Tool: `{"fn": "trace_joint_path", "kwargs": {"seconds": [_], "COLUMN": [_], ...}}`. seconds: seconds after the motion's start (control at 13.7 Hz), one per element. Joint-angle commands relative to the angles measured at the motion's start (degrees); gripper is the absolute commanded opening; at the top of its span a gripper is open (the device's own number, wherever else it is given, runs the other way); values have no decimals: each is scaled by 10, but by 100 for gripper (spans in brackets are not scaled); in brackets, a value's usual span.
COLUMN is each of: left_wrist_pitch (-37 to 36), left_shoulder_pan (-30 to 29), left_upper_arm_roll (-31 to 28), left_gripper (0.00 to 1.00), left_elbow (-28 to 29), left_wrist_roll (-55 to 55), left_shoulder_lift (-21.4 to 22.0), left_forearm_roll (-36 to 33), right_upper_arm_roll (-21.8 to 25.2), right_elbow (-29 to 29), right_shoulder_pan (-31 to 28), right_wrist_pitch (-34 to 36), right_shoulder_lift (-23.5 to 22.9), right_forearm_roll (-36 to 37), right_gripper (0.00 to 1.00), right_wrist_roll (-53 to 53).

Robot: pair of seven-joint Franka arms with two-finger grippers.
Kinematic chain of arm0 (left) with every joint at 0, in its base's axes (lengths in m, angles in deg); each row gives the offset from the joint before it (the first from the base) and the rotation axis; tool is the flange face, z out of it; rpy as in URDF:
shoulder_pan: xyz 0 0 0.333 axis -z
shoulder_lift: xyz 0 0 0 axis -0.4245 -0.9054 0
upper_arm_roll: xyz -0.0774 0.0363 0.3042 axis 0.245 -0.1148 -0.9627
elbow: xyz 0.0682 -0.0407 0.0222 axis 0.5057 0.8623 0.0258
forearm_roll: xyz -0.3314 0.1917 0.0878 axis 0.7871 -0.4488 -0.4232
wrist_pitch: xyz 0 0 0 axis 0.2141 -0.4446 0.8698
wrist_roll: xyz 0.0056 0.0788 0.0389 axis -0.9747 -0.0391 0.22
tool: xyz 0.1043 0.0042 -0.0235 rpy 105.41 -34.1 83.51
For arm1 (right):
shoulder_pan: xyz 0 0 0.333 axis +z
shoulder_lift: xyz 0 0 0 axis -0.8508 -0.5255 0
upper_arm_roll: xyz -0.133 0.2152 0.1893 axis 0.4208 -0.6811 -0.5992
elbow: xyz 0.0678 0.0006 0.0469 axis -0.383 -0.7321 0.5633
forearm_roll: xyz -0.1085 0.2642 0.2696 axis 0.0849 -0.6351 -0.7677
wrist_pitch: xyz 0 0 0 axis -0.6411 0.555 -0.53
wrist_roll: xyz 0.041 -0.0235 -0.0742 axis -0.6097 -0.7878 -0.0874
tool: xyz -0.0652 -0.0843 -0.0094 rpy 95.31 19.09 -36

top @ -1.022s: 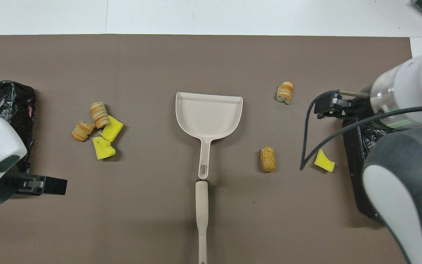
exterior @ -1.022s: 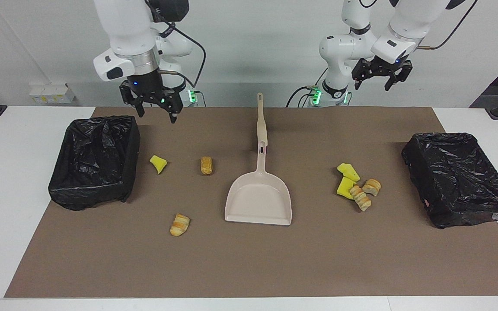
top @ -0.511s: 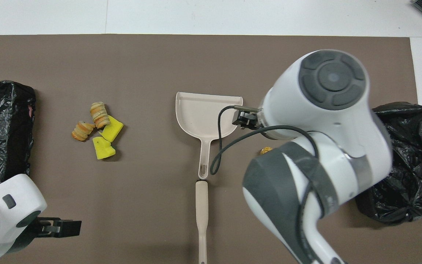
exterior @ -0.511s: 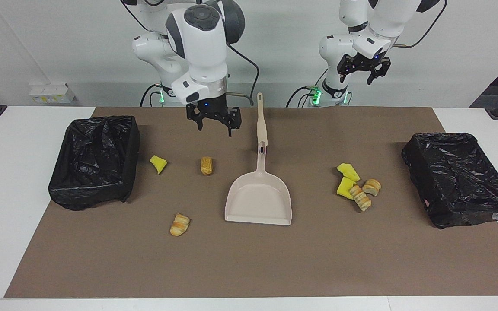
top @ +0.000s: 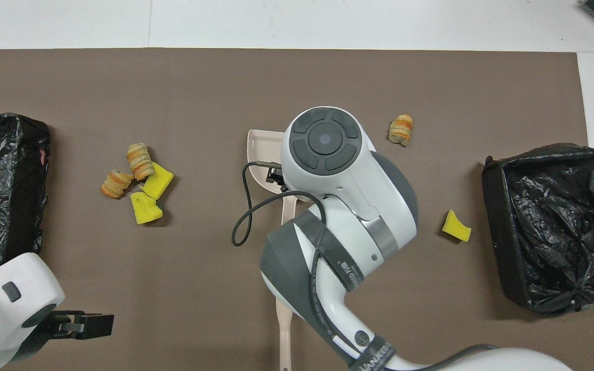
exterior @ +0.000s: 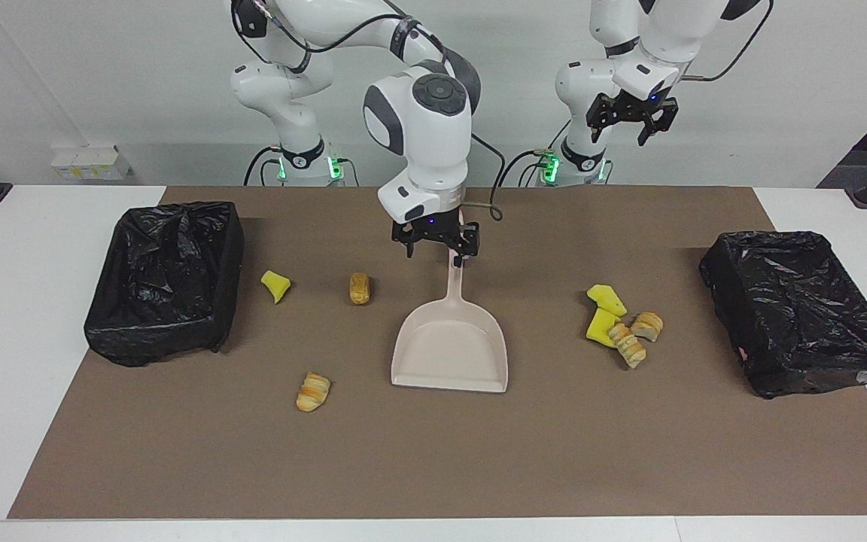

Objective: Sweep and dump trash in bin
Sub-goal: 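Reach the right gripper to the beige dustpan edge and grasp it, then drag the dustpan with the right gripper toward the trash pile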

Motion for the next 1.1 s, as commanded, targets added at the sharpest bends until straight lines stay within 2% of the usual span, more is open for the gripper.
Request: {"fn": "trace_joint_path", "kwargs": {"seconds": [0.0, 0.22, 0.66, 0.73, 0.8, 0.88, 1.02], "left_wrist_pitch": [17, 17, 17, 17, 18, 18, 17], "left_shoulder_pan": [11, 11, 10, 10, 10, 10, 10], "left_upper_arm_roll": [-8, -8, -8, -8, -8, -8, -8], "left_gripper": [100, 100, 100, 100, 100, 100, 100], "left_elbow": [14, 13, 13, 13, 13, 13, 13], "left_wrist_roll": [0, 0, 0, 0, 0, 0, 0], "left_shoulder_lift": [9, 9, 8, 8, 7, 7, 8], "left_forearm_roll": [8, 8, 9, 9, 9, 9, 9], "right_upper_arm_roll": [-1, -1, 0, 0, 1, 1, 2], "right_elbow": [19, -14, -97, -97, -96, -95, -94], "right_shoulder_pan": [20, 35, 30, 30, 31, 30, 30], "right_wrist_pitch": [-32, -114, -129, -129, -128, -129, -129], "right_shoulder_lift": [-48, -79, -57, -56, -57, -58, -58], "right_forearm_roll": [17, 23, 26, 26, 27, 28, 28], "right_gripper": [100, 100, 98, 91, 80, 64, 18], "right_wrist_roll": [18, 23, 48, 48, 49, 50, 57]}}
